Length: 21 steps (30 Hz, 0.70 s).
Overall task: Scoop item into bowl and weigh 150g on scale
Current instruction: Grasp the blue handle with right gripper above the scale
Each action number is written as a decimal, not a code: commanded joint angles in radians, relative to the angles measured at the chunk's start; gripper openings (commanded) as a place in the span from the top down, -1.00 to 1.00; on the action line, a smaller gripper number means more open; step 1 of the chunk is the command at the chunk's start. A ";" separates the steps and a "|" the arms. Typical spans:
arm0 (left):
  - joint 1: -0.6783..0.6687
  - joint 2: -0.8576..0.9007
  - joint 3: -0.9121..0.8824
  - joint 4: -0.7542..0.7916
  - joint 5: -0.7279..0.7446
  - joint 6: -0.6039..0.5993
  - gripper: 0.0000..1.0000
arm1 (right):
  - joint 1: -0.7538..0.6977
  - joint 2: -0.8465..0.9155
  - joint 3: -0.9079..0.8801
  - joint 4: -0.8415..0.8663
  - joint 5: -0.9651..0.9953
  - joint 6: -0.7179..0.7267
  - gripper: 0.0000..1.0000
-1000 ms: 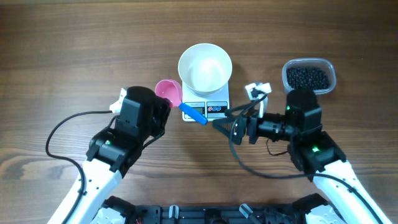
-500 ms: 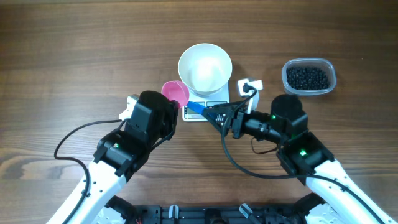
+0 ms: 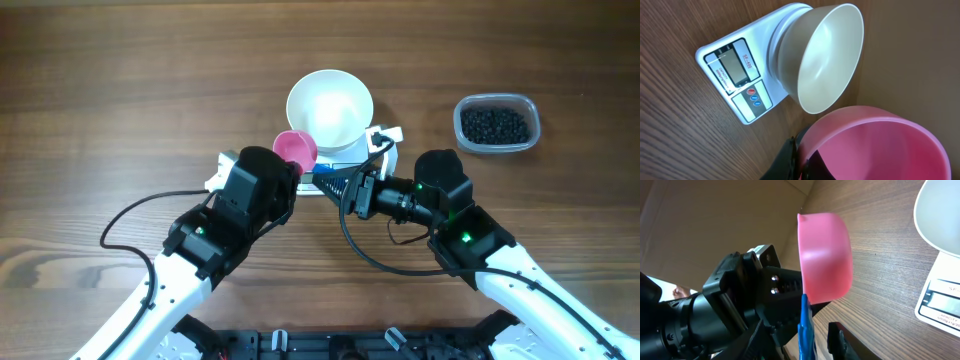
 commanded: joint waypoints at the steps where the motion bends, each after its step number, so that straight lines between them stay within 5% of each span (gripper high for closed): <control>1: -0.005 0.005 0.000 -0.006 -0.003 -0.006 0.92 | 0.003 0.003 0.017 0.013 0.024 0.008 0.17; 11: -0.005 0.005 0.000 -0.006 -0.002 -0.006 0.92 | 0.003 0.003 0.017 0.024 0.024 0.011 0.66; 21: -0.005 0.005 0.000 -0.041 0.016 -0.002 0.92 | 0.003 0.002 0.017 0.024 0.023 0.011 0.91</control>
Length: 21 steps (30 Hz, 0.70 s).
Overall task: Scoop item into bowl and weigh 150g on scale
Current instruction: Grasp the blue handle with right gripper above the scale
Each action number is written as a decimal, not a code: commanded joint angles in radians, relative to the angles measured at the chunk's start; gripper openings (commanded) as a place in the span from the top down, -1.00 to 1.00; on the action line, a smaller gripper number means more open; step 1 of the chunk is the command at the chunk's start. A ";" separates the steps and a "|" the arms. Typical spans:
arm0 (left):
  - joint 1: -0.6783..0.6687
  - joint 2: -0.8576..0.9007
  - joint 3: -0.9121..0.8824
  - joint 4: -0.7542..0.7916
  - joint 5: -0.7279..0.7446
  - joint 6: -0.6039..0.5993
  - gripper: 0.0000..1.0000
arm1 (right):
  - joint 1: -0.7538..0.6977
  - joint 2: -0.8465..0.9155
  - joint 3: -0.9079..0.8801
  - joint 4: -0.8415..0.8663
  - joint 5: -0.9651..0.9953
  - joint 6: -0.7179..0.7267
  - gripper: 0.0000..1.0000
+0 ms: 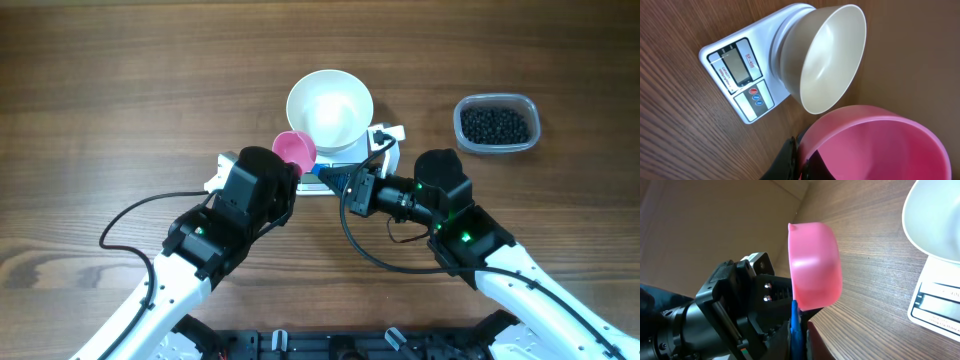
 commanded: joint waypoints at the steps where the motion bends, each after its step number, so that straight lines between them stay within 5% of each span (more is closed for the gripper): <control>1: -0.005 0.005 -0.001 -0.032 0.013 0.006 0.92 | 0.003 -0.001 0.017 0.020 -0.010 0.003 0.91; 3: -0.005 0.005 -0.001 -0.040 0.013 0.006 0.86 | 0.003 -0.001 0.017 0.023 -0.010 -0.001 0.91; 6: -0.005 0.005 -0.001 -0.042 0.009 0.006 0.21 | 0.003 -0.001 0.017 0.014 0.006 -0.037 0.91; 10: -0.003 0.005 -0.001 -0.042 -0.008 0.006 -0.38 | -0.002 -0.007 0.017 0.015 0.030 -0.105 0.91; 14: -0.002 0.001 -0.001 -0.037 -0.019 0.008 -0.77 | -0.041 -0.050 0.018 -0.040 0.036 -0.166 0.91; 21: -0.002 -0.070 0.000 0.079 -0.120 0.386 -1.00 | -0.192 -0.241 0.018 -0.275 0.060 -0.270 0.91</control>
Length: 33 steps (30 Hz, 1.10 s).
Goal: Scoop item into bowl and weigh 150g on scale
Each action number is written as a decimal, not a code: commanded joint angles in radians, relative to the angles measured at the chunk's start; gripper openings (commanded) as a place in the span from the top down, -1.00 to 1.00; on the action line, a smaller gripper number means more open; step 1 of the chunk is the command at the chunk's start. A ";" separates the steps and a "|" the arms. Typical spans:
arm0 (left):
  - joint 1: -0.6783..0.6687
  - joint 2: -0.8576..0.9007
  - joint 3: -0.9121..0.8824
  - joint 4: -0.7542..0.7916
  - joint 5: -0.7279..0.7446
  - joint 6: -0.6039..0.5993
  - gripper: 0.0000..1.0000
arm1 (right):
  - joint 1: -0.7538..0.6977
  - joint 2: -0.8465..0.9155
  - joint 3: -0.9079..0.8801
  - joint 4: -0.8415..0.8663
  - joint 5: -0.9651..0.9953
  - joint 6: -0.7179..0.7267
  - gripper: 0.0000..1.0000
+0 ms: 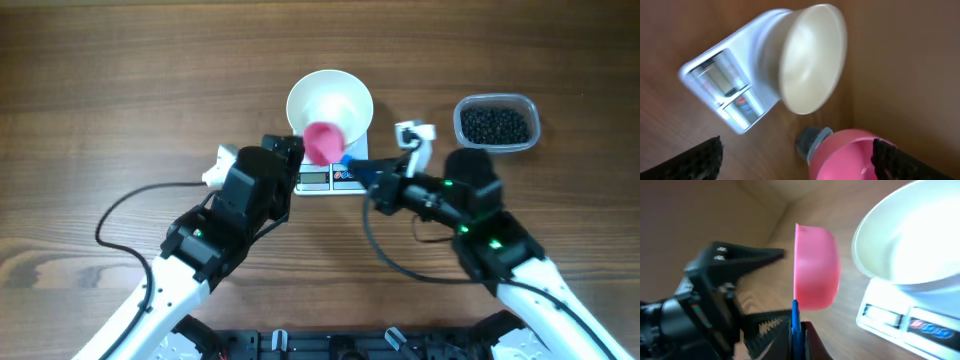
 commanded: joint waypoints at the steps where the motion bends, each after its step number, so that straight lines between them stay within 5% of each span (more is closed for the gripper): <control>1: -0.002 -0.063 0.000 0.019 -0.120 0.277 -0.99 | -0.073 -0.123 0.018 -0.113 0.048 -0.092 0.91; 10: -0.002 -0.091 0.000 0.019 -0.382 0.376 -0.99 | -0.148 -0.382 0.018 -0.458 0.267 -0.150 0.91; 33: -0.002 -0.010 0.000 -0.014 -0.390 0.376 -1.00 | -0.148 -0.462 0.106 -0.648 0.632 -0.116 0.91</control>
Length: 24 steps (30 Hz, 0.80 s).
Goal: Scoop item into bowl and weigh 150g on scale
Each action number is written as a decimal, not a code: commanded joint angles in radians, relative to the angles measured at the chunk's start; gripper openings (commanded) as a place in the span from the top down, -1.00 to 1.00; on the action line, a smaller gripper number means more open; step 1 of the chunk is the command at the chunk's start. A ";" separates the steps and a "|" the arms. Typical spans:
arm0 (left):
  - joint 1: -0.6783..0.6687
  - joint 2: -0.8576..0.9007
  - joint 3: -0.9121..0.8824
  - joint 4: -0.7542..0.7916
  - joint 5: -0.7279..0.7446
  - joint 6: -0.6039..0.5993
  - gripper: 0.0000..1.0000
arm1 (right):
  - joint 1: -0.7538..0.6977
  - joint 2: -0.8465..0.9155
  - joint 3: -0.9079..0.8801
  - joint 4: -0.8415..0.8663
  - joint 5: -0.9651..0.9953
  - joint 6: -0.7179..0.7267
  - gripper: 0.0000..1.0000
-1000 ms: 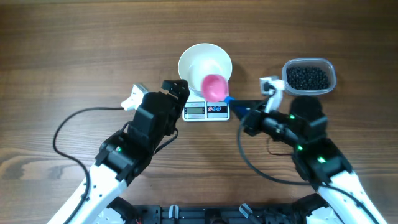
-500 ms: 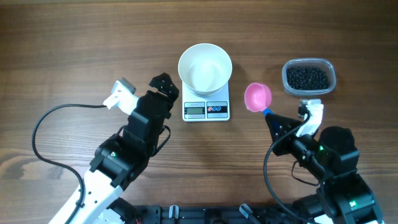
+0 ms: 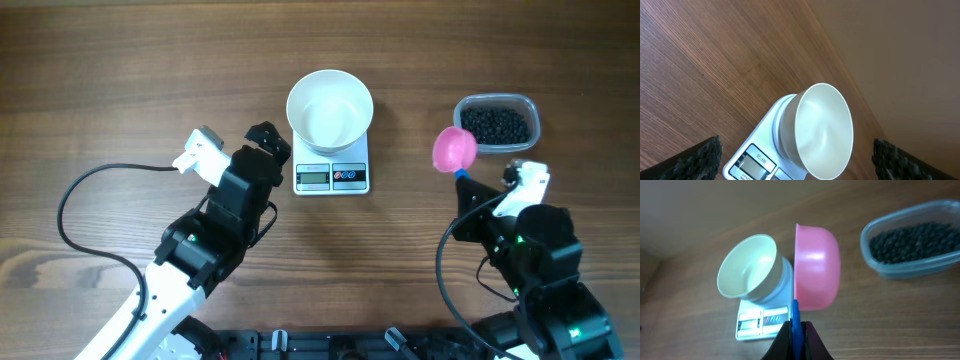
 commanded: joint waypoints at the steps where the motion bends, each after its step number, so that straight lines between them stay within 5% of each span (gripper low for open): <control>1: -0.002 0.019 0.000 0.003 -0.032 0.019 -1.00 | -0.004 -0.009 0.063 -0.026 0.076 0.010 0.91; 24: -0.002 0.026 0.000 0.002 -0.032 0.019 -1.00 | -0.004 0.146 0.300 -0.175 0.285 -0.053 0.91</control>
